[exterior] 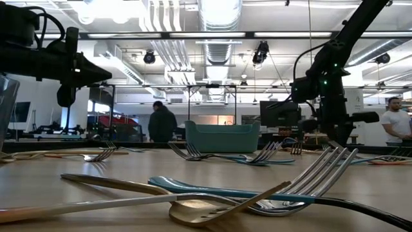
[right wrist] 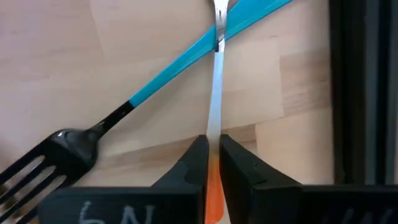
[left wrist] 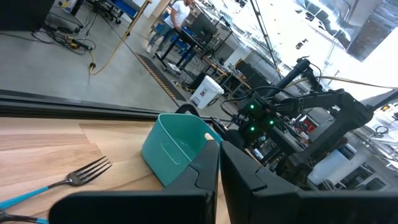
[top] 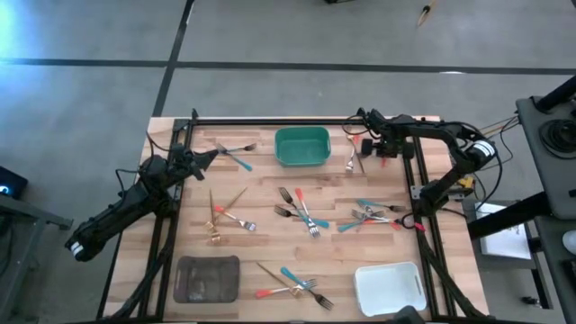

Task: Sort silverware by color (type)
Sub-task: Put the orange fork into the green bin

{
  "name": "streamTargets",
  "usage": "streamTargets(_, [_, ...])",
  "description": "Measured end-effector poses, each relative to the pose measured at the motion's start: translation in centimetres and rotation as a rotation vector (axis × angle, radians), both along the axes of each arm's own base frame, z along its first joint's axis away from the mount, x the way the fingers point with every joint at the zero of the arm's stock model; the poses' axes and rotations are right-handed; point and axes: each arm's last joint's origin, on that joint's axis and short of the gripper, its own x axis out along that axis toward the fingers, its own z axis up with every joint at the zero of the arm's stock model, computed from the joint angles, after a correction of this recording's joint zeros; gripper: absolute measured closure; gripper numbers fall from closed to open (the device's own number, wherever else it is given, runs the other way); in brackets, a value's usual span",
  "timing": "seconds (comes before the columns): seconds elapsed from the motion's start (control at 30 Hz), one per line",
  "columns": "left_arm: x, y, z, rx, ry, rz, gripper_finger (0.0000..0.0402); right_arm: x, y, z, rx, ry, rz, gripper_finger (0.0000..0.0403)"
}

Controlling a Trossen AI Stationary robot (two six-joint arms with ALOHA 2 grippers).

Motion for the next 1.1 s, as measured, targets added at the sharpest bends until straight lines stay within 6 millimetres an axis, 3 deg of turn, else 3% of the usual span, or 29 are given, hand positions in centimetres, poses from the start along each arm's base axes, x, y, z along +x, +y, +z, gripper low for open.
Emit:
streamTargets(0.17, [0.0,0.0,0.0,0.000,0.000,0.000,0.0401,-0.3,0.3,1.4,-0.045,-0.030,-0.001,0.0392])
streamTargets(0.5, [0.0,0.0,0.0,0.000,0.000,0.000,0.0401,-0.9,2.1,7.3,-0.275,-0.212,0.020,0.0392])
streamTargets(0.63, [0.0,0.0,0.0,0.000,0.000,0.000,0.0401,-1.5,2.8,8.8,-0.335,-0.246,0.029,0.0392])
streamTargets(0.9, [0.0,0.0,0.0,0.001,0.000,0.000,0.0401,-1.4,2.4,6.9,-0.237,-0.176,0.075,0.0386])
streamTargets(1.1, [0.0,0.0,0.0,0.000,0.000,0.000,0.0401,-1.1,1.6,5.0,-0.167,-0.090,0.082,0.0346])
